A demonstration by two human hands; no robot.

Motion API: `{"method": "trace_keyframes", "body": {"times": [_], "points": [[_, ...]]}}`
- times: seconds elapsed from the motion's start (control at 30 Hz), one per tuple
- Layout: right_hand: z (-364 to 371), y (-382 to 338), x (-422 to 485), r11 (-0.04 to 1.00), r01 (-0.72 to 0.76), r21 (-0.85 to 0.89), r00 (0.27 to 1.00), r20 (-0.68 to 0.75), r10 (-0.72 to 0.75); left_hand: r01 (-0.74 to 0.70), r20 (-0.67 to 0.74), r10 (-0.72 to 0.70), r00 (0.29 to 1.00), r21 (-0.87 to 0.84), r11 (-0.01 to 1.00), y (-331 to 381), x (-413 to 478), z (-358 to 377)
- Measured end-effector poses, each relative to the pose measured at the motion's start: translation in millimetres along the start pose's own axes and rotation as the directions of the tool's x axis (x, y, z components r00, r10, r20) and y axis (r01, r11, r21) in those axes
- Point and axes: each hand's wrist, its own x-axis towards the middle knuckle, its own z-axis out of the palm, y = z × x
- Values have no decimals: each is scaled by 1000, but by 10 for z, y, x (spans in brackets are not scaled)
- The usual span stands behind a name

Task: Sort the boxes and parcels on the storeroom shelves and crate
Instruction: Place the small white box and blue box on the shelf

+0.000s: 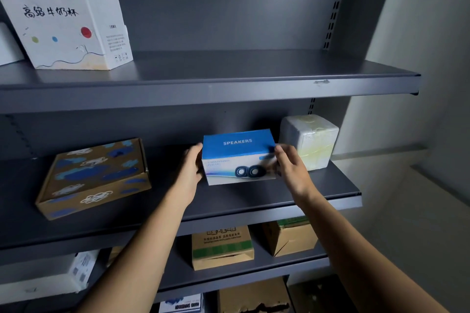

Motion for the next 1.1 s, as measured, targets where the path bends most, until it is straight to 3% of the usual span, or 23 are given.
{"method": "trace_keyframes", "body": {"times": [0.23, 0.4, 0.57, 0.67, 0.87, 1.0, 1.1], "points": [[-13, 73, 17, 999, -41, -23, 997, 58, 42, -127, 2, 129, 992, 226, 966, -81, -85, -38], [48, 184, 81, 985, -22, -171, 1000, 7, 24, -168, -33, 188, 982, 310, 936, -95, -101, -25], [136, 311, 264, 949, -57, -311, 998, -54, 42, -116, -103, 161, 982, 347, 931, -80, -63, 12], [142, 357, 334, 921, -28, -388, 1000, -4, 29, -86, -107, 134, 985, 364, 927, -56, -62, 52], [174, 94, 87, 921, 25, -389, 999, -30, -40, -109, -116, 168, 979, 398, 911, -36, -183, 159], [286, 74, 0, 932, 147, -332, 989, 44, -141, -104, -149, 183, 972, 424, 900, -103, -344, 156], [435, 71, -52, 958, 143, -248, 986, 119, -116, -102, -191, 196, 962, 414, 905, -115, -461, 109]]}}
